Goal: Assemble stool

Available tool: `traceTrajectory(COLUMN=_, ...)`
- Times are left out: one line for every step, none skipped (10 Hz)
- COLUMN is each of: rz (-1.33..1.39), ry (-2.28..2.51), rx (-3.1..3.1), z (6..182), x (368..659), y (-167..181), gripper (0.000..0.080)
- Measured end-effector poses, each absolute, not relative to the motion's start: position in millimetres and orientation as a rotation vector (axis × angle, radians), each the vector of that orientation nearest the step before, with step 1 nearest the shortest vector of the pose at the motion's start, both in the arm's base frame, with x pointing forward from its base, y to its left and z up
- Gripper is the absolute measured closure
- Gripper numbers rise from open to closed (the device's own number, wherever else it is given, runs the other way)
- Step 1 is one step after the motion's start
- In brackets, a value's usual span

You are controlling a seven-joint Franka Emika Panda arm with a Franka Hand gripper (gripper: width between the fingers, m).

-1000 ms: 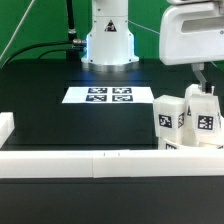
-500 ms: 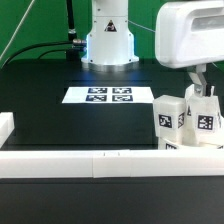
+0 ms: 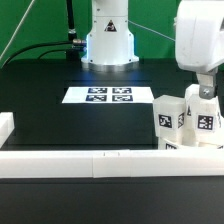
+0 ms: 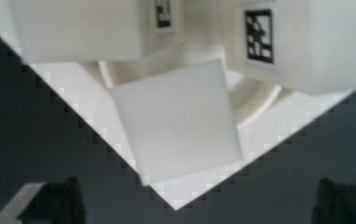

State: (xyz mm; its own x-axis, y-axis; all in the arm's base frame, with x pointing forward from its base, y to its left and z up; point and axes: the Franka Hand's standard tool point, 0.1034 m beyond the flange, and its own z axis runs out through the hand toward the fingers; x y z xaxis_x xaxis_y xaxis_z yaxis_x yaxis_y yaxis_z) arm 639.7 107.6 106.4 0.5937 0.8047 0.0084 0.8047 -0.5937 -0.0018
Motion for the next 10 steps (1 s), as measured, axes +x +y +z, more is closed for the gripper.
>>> traceTrajectory(rz=-0.019, ry=-1.415, rx=-2.804, z=104.4, x=640.6, y=106.6, gripper=0.0151)
traceTrajectory(rz=-0.06, ry=-1.428, rx=-2.818, z=95.8, x=643.6, y=105.0, gripper=0.0151)
traceTrajectory(rz=-0.057, ry=-1.425, rx=-2.824, z=86.0, x=642.6, y=103.3, gripper=0.0151)
traceTrajectory(rz=-0.081, ry=-1.421, rx=-2.836, z=77.9, x=644.5, y=103.9, gripper=0.0151)
traceTrajectory(rz=-0.084, ry=-1.397, rx=-2.849, z=72.8, x=643.9, y=105.4, gripper=0.0151)
traceTrajectory(rz=-0.084, ry=-1.374, rx=-2.86, z=73.2, x=644.2, y=104.5, gripper=0.0151)
traceTrajectory(rz=-0.083, ry=-1.372, rx=-2.861, z=72.8, x=644.2, y=103.3, gripper=0.0252)
traceTrajectory(rz=-0.084, ry=-1.311, rx=-2.888, z=72.7, x=644.2, y=103.4, gripper=0.0252)
traceTrajectory(rz=-0.086, ry=-1.151, rx=-2.952, z=72.6, x=644.1, y=103.4, gripper=0.0451)
traceTrajectory(rz=-0.088, ry=-1.03, rx=-2.994, z=72.6, x=644.2, y=103.2, gripper=0.0462)
